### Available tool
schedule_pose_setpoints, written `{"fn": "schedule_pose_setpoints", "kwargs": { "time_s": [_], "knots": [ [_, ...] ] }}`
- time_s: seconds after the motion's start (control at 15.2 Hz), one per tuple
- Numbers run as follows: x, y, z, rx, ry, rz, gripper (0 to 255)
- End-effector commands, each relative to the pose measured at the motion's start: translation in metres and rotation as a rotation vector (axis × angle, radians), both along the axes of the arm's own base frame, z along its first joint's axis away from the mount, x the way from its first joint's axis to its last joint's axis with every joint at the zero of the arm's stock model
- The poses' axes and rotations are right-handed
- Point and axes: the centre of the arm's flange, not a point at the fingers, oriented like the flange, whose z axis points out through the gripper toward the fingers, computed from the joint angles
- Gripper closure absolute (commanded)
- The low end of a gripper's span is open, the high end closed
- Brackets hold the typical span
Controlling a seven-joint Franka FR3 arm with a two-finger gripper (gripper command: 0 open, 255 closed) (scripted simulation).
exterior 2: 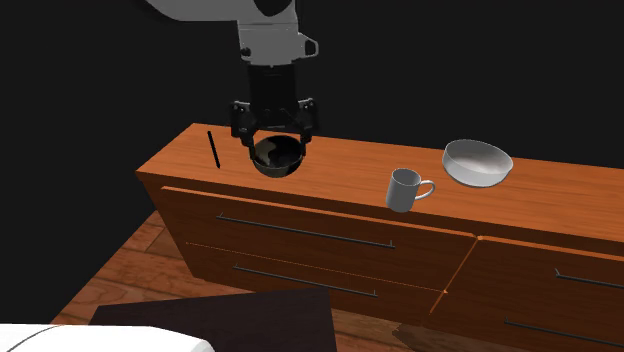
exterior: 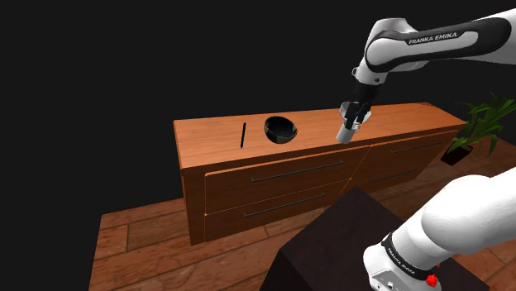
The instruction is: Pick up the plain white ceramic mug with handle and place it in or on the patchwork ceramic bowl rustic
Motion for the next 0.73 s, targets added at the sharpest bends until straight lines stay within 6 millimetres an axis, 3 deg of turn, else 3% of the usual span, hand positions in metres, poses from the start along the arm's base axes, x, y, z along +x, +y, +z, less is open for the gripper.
{"fn": "schedule_pose_setpoints", "kwargs": {
  "time_s": [0.0,0.66],
  "knots": [
    [0.011,-0.021,-0.012,-0.004,0.001,-0.006,0],
    [0.061,-0.126,-0.074,-0.018,0.008,-0.037,0]
  ]
}}
